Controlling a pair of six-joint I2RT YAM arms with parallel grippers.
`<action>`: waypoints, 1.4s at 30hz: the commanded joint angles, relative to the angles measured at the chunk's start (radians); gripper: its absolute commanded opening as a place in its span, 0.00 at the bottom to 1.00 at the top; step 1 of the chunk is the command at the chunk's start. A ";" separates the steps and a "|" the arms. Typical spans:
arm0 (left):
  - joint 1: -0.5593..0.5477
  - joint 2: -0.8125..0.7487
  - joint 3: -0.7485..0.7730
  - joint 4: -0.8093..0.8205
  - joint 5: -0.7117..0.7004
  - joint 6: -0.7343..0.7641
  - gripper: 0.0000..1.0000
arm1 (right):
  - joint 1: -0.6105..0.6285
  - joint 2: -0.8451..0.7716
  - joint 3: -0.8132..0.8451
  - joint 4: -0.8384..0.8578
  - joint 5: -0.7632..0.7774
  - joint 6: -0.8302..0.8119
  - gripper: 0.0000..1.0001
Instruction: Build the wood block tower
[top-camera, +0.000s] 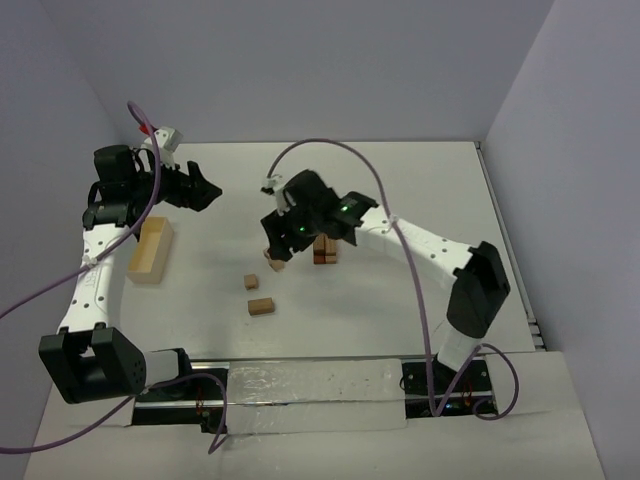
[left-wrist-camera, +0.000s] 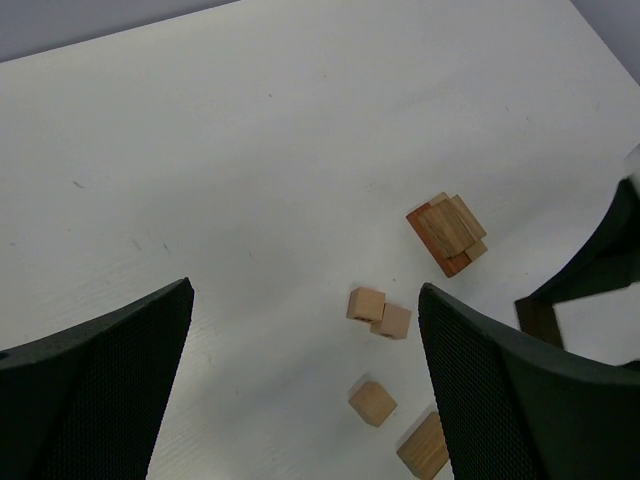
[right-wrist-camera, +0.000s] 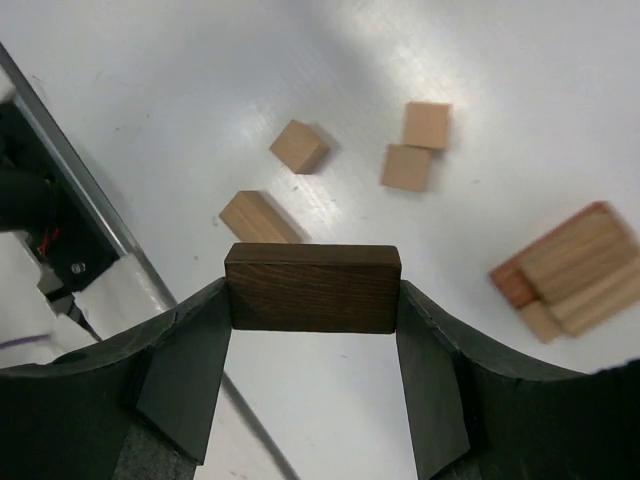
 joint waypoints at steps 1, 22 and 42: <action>0.006 0.026 0.055 0.001 0.072 0.031 0.99 | -0.166 -0.079 -0.034 -0.067 -0.256 -0.251 0.16; -0.261 0.284 0.309 -0.181 0.067 0.198 0.99 | -0.440 -0.145 -0.248 -0.201 -0.359 -1.217 0.08; -0.303 0.341 0.315 -0.157 0.018 0.187 0.99 | -0.435 0.102 -0.087 -0.206 -0.331 -1.273 0.15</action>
